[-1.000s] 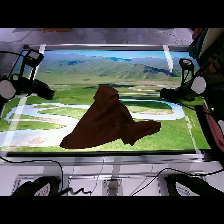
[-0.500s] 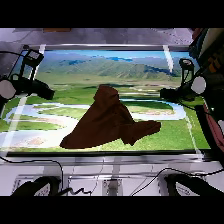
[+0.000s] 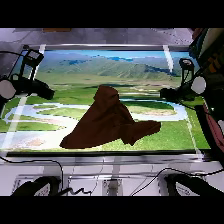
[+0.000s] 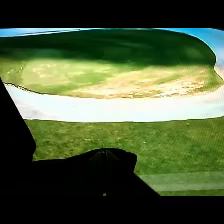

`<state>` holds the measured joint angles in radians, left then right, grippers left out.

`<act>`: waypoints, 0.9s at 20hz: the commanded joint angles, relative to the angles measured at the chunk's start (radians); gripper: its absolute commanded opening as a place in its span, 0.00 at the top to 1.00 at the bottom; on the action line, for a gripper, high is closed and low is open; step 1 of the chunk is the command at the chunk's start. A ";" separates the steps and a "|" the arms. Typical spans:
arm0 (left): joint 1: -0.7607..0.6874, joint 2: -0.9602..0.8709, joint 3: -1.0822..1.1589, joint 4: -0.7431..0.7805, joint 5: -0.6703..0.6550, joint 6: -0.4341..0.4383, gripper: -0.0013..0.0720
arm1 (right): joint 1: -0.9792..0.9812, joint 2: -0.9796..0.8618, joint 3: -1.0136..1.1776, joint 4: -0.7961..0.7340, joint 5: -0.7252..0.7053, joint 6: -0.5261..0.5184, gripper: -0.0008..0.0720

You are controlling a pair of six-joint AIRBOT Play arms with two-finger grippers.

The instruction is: Fold the clothes and pants, and hang the long-sleeved shirts on hangers.

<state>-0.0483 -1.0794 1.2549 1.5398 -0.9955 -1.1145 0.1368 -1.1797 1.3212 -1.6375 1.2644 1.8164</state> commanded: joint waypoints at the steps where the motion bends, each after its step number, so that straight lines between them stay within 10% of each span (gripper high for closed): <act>1: 0.000 0.000 0.000 -0.007 0.017 0.000 0.96 | 0.000 0.000 0.000 -0.023 -0.101 -0.007 0.97; 7: 0.044 0.020 -0.019 -0.016 -0.340 -0.035 0.96 | 0.000 -0.001 -0.008 -0.042 -0.078 -0.346 0.97; 13: 0.306 0.352 -0.334 -0.049 -0.327 -0.113 0.96 | -0.161 0.002 -0.214 -0.007 0.034 -0.546 0.97; 18: 0.327 0.470 -0.568 -0.048 -0.317 -0.140 0.95 | -0.335 0.002 -0.422 0.361 -0.044 -0.669 0.97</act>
<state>0.2554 -0.6731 0.8062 1.4933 -1.3090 -1.2350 -0.1173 -1.1786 0.9962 -1.4929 1.2533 1.2472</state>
